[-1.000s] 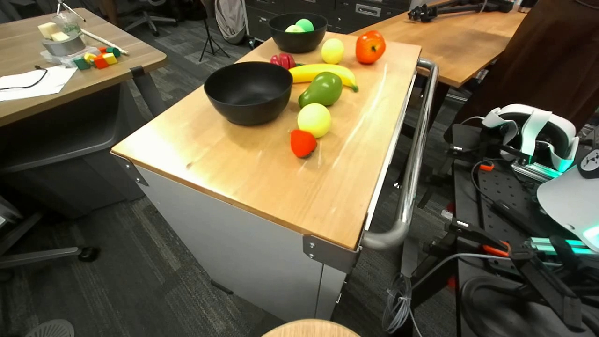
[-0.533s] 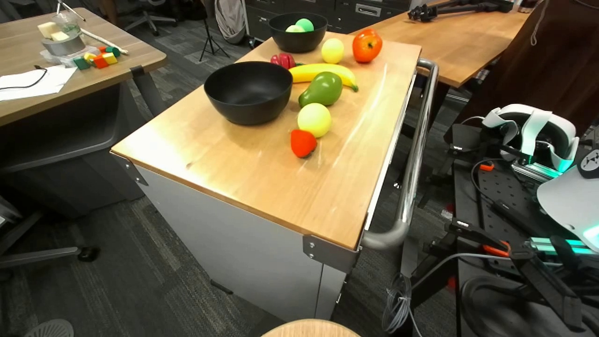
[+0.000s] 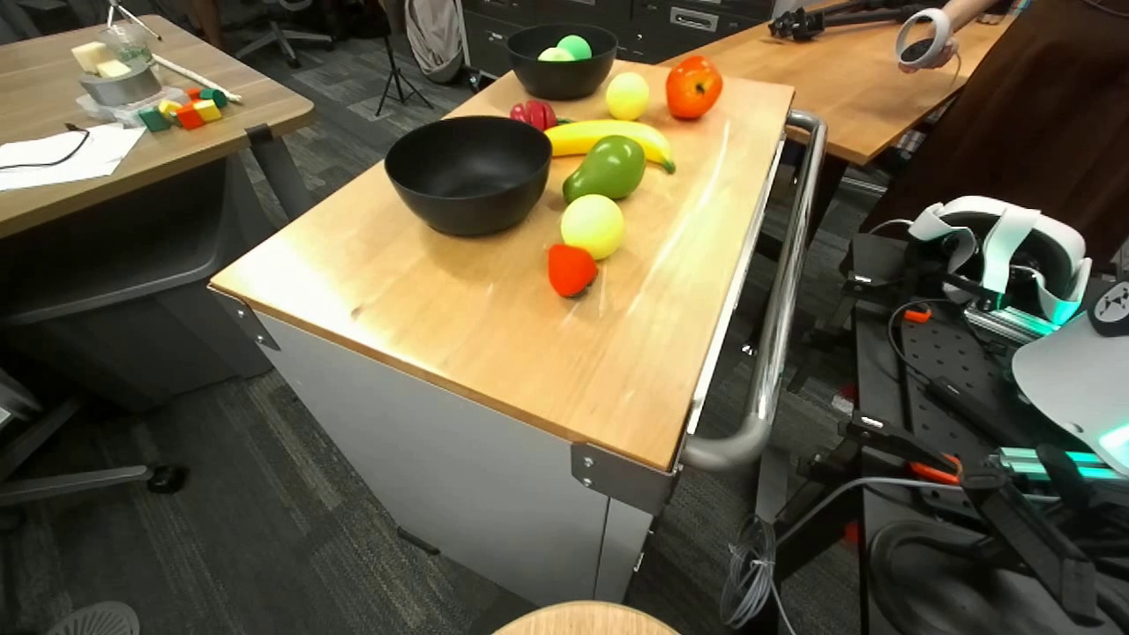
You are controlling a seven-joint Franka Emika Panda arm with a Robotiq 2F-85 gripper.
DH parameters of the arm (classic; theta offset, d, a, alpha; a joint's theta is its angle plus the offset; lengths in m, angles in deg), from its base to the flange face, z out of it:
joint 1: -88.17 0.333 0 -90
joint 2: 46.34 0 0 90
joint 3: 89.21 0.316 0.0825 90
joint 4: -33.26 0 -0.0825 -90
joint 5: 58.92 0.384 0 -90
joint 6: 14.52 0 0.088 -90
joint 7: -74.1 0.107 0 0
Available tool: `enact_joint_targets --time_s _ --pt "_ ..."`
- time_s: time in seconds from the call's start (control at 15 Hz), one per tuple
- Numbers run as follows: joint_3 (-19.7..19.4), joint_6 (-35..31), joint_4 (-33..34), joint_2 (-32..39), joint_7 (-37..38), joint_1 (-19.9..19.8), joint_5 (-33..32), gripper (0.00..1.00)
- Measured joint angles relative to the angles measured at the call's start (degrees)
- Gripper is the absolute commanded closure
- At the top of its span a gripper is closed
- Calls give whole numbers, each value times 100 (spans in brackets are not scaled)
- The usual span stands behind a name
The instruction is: Remove the fruits and vegetables from the two black bowls
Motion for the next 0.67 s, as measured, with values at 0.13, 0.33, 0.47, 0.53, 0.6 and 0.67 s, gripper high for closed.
enact_joint_targets --time_s 0.13,0.33,0.47,0.53,0.6,0.67 --pt "29 -109 401 453 559 -5 -37 38" --pt "50 -246 858 1054 1248 -53 -199 57" --pt "67 -303 1089 1366 1636 -104 -397 43" --pt "74 -306 1197 1496 1815 -130 -499 38" --pt "80 -306 1300 1610 1976 -156 -588 31" --pt "90 -307 1393 1708 2113 -182 -662 27"
